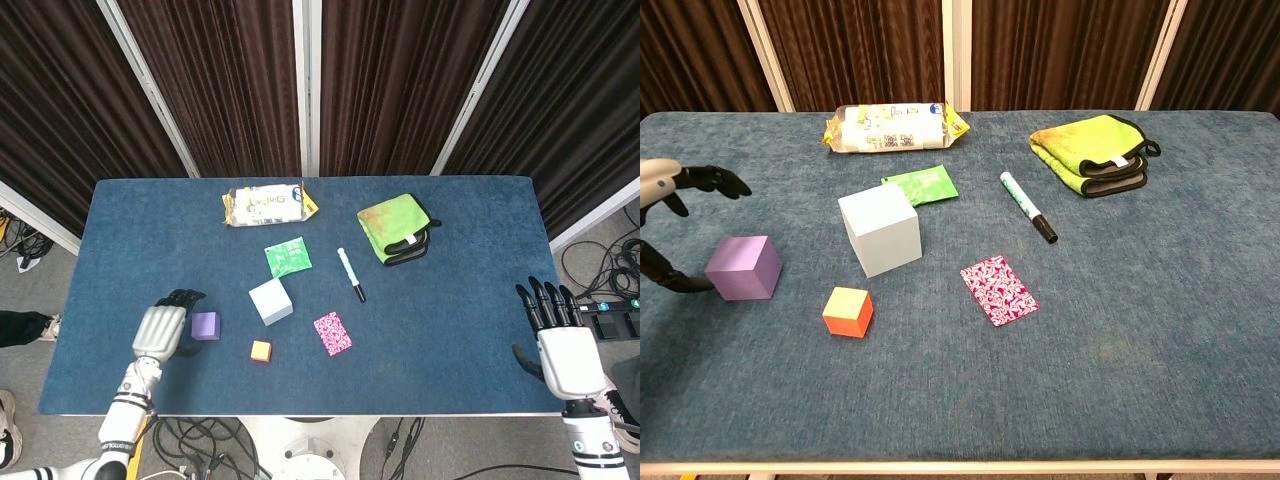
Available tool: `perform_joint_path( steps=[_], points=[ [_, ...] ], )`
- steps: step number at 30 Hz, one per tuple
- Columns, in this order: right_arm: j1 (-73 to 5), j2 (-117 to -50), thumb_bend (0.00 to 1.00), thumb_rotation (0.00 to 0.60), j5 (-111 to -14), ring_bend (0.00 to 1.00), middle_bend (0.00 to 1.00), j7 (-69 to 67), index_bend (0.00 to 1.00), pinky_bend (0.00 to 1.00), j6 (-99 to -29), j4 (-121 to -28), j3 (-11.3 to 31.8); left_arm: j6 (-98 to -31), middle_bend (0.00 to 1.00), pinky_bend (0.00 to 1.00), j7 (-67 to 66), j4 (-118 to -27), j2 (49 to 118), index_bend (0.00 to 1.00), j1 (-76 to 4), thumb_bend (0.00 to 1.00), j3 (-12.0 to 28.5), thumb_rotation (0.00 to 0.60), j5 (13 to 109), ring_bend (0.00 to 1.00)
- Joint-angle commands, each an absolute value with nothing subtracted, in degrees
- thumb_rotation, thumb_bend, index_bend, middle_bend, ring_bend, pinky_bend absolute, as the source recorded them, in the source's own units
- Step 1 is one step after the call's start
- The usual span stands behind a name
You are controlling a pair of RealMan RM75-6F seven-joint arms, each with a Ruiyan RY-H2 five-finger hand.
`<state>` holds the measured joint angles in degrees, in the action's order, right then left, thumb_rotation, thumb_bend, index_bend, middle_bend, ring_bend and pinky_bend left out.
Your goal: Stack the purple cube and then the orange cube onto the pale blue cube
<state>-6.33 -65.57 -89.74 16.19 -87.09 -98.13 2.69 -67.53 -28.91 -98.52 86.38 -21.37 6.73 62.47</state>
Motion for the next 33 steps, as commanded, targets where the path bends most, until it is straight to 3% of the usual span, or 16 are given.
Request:
perform_joint_path(
  steps=[1,15,20,33],
  points=[
    [-6.34,-65.50,0.16,0.600,-89.56,0.00,0.00,15.83,0.00,0.00,-86.85,-97.93,2.80,-67.90,0.33,0.28,-29.73,-97.27,87.67,0.27,-21.80,0.16,6.84,0.600,61.39,0.18],
    [-6.62,-64.93,0.16,0.600,-88.37,0.00,0.00,15.31,0.00,0.00,-85.03,-98.55,2.98,-67.69,0.41,0.28,-29.99,-91.39,91.17,0.31,-23.24,0.20,6.21,0.600,60.82,0.20],
    [-6.65,-64.82,0.16,0.600,-88.12,0.00,0.00,15.11,0.00,0.00,-84.73,-98.61,3.04,-68.00,0.46,0.29,-29.73,-89.12,92.36,0.38,-23.64,0.24,6.41,0.600,60.96,0.23],
    [-6.87,-64.48,0.16,0.600,-86.69,0.00,0.00,13.71,0.00,0.00,-82.96,-98.09,2.95,-69.89,0.57,0.30,-25.32,-87.34,93.46,0.41,-23.48,0.26,6.25,0.600,65.55,0.29]
  ],
)
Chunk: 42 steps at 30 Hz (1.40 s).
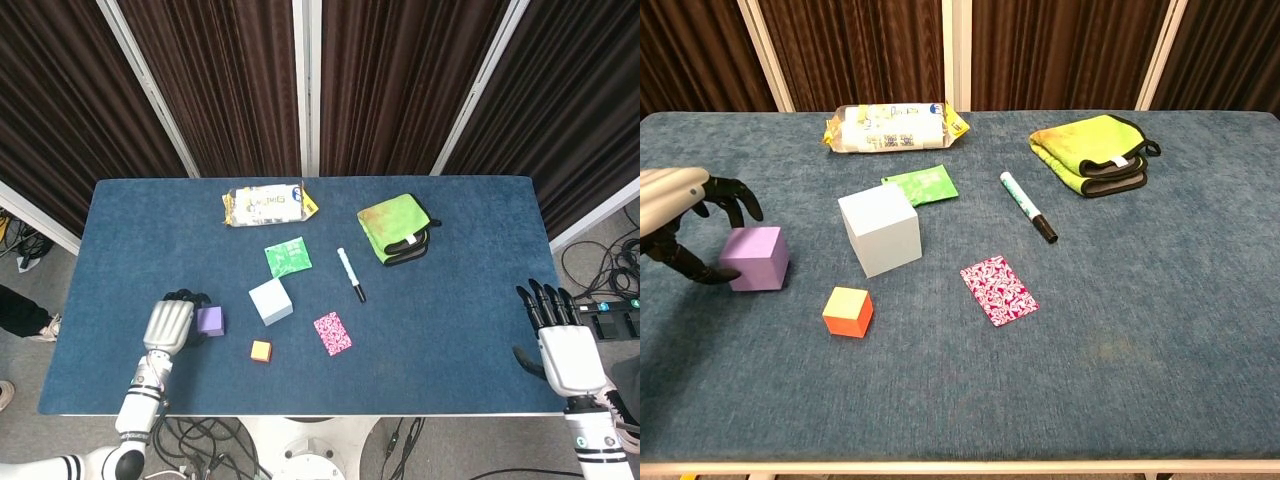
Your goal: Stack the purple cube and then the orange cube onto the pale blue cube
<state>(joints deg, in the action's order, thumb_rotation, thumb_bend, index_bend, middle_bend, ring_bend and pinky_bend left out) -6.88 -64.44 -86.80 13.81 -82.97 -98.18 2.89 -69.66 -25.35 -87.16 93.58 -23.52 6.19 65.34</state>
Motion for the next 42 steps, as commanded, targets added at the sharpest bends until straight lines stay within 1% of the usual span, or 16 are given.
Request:
perform_joint_path(
  steps=[1,9,12,16,20,25,30,35,39,42],
  points=[
    [-6.84,-64.50,0.16,0.600,-86.60,0.00,0.00,13.58,0.00,0.00,-83.01,-98.01,3.01,-70.01,0.57,0.30,-25.48,-87.53,93.33,0.41,-23.48,0.26,6.31,0.600,65.56,0.29],
    [-6.66,-64.08,0.16,0.600,-86.97,0.00,0.00,13.35,0.00,0.00,-83.93,-98.49,3.38,-70.43,0.57,0.30,-25.80,-90.23,91.88,0.41,-24.15,0.26,8.29,0.600,64.92,0.29],
    [-6.56,-63.91,0.16,0.600,-86.97,0.00,0.00,13.02,0.00,0.00,-84.19,-98.77,3.50,-70.64,0.57,0.30,-27.29,-92.47,91.23,0.41,-25.04,0.26,9.84,0.600,64.01,0.29],
    [-6.45,-63.79,0.16,0.600,-86.89,0.00,0.00,12.54,0.00,0.00,-84.27,-98.41,3.52,-71.65,0.57,0.30,-31.90,-97.60,90.32,0.41,-26.88,0.26,12.44,0.600,62.12,0.29],
    [-6.32,-63.81,0.16,0.600,-86.26,0.00,0.00,12.86,0.00,0.00,-84.61,-98.90,3.96,-73.16,0.57,0.30,-35.28,-100.70,90.95,0.41,-28.44,0.27,14.63,0.600,60.10,0.29],
    [-6.07,-63.91,0.16,0.600,-86.61,0.00,0.00,13.12,0.00,0.00,-85.12,-98.99,3.86,-75.94,0.57,0.29,-39.82,-104.06,92.59,0.41,-30.13,0.27,17.63,0.600,54.59,0.29],
    [-6.08,-63.82,0.16,0.600,-86.37,0.00,0.00,12.57,0.00,0.00,-85.06,-98.98,4.06,-78.57,0.58,0.29,-43.90,-107.45,94.10,0.41,-31.37,0.27,18.00,0.600,50.75,0.32],
    [-5.93,-63.75,0.16,0.600,-86.51,0.00,0.00,12.05,0.00,0.00,-85.15,-98.88,3.94,-80.51,0.58,0.28,-46.50,-108.92,96.67,0.41,-32.93,0.27,18.00,0.600,48.29,0.32],
    [-5.81,-63.51,0.16,0.600,-86.60,0.00,0.00,11.20,0.00,0.00,-85.29,-98.70,3.95,-81.86,0.59,0.28,-47.89,-107.84,99.34,0.41,-34.44,0.27,17.91,0.600,47.92,0.32],
    [-5.75,-63.10,0.16,0.600,-86.44,0.00,0.00,10.34,0.00,0.00,-85.32,-98.56,4.09,-83.10,0.59,0.28,-49.20,-105.11,101.54,0.41,-35.82,0.28,17.30,0.600,49.46,0.32]
  ],
)
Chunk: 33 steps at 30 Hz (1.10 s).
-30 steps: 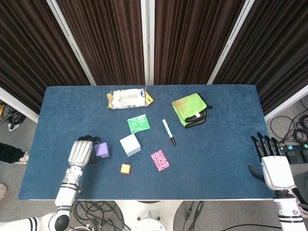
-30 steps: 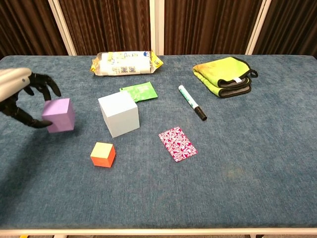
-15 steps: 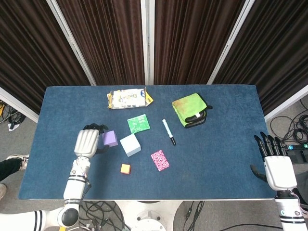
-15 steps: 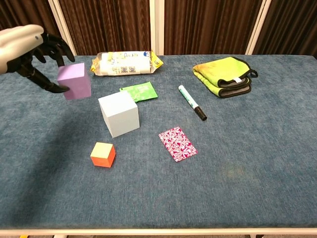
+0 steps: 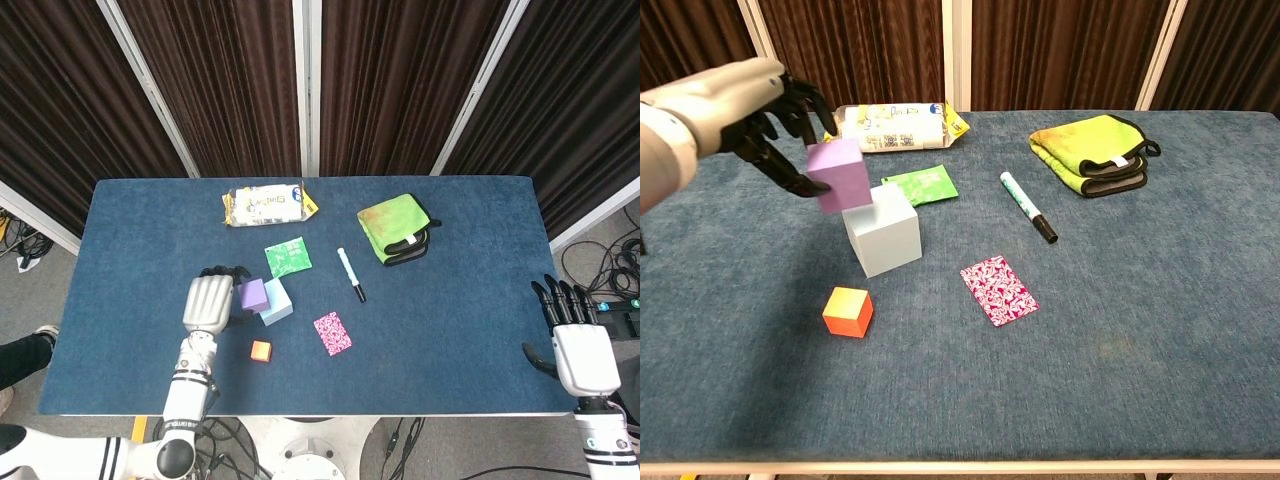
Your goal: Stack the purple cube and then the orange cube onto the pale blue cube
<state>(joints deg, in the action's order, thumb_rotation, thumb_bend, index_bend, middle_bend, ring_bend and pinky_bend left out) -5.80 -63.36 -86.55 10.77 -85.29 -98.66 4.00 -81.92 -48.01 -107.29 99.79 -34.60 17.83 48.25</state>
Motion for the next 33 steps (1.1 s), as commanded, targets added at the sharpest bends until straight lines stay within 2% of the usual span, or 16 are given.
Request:
perform_joint_path(
  steps=[1,11,33],
  points=[
    [-5.72,-62.98,0.16,0.600,-86.39,0.00,0.00,10.13,0.00,0.00,-85.32,-98.51,4.11,-83.54,0.59,0.28,-49.42,-104.30,102.17,0.41,-36.08,0.29,17.03,0.600,50.10,0.32],
    [-6.12,-61.95,0.16,0.600,-85.83,0.00,0.00,7.82,0.00,0.00,-83.92,-97.36,4.19,-85.70,0.61,0.28,-51.24,-99.48,106.30,0.41,-37.30,0.30,15.93,0.600,51.57,0.32],
    [-6.18,-61.17,0.17,0.600,-85.66,0.00,0.00,5.49,0.00,0.00,-83.05,-95.91,3.87,-86.75,0.61,0.27,-53.65,-97.53,110.00,0.41,-39.01,0.30,17.82,0.600,49.29,0.32]
  ],
)
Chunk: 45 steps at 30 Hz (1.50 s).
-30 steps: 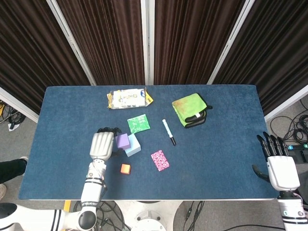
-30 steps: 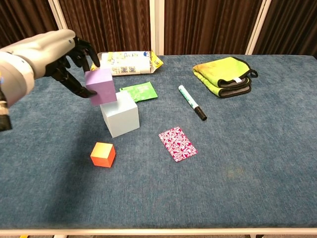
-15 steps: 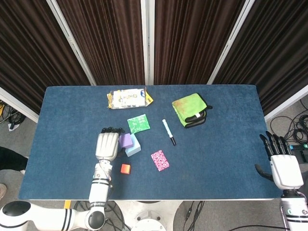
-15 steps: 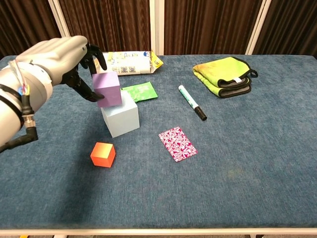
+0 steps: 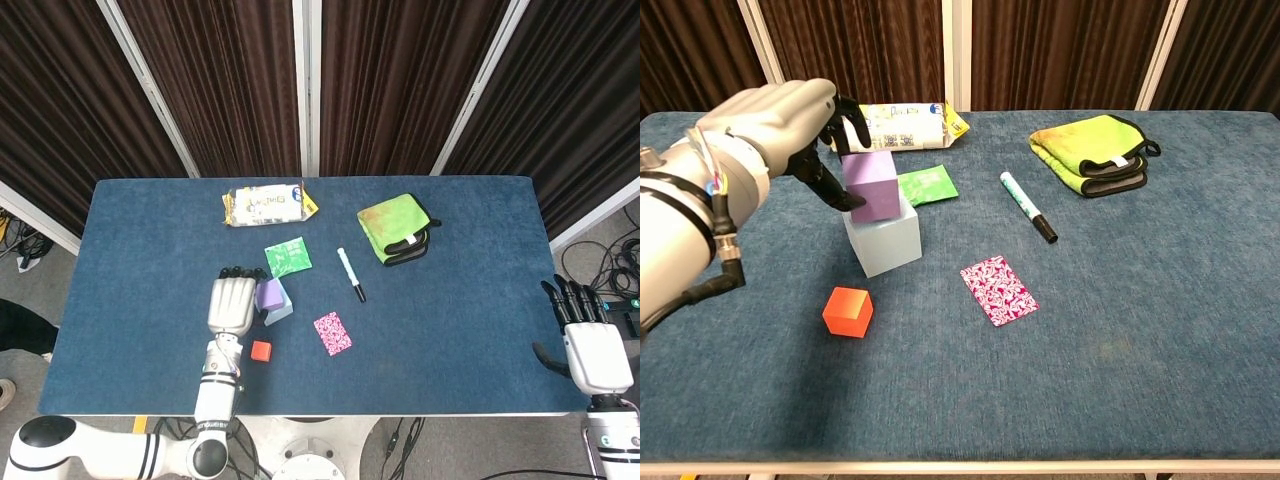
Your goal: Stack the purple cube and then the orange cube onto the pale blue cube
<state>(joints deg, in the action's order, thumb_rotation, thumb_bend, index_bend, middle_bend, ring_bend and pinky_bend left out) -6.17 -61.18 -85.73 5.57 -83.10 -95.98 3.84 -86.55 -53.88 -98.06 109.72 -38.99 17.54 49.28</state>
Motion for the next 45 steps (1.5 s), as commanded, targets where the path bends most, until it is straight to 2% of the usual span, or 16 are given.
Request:
perform_joint_path(
  steps=[1,18,25,35,45],
  points=[
    [-6.24,-61.16,0.17,0.600,-85.60,0.00,0.00,5.43,0.00,0.00,-82.95,-95.84,3.91,-86.82,0.61,0.26,-53.53,-97.24,110.18,0.41,-38.97,0.30,17.94,0.600,49.12,0.32],
    [-6.65,-60.96,0.18,0.600,-85.38,0.00,0.00,5.46,0.00,0.00,-81.89,-95.37,3.69,-85.83,0.61,0.26,-52.03,-95.48,111.65,0.41,-39.26,0.30,18.95,0.600,48.36,0.32],
    [-6.74,-61.17,0.18,0.600,-85.18,0.00,0.00,5.06,0.00,0.00,-81.65,-95.06,3.69,-85.49,0.61,0.26,-50.37,-94.61,112.14,0.41,-39.01,0.30,18.21,0.600,49.51,0.32],
    [-6.67,-61.34,0.18,0.600,-85.29,0.00,0.00,4.60,0.00,0.00,-81.82,-94.54,3.65,-84.96,0.51,0.26,-47.76,-92.64,112.33,0.36,-38.50,0.28,17.35,0.600,52.04,0.32],
    [-6.82,-61.20,0.18,0.600,-85.17,0.00,0.00,4.86,0.00,0.00,-81.51,-94.80,3.62,-84.32,0.51,0.26,-47.80,-91.98,112.09,0.36,-37.93,0.28,17.60,0.600,51.48,0.32]
  ],
)
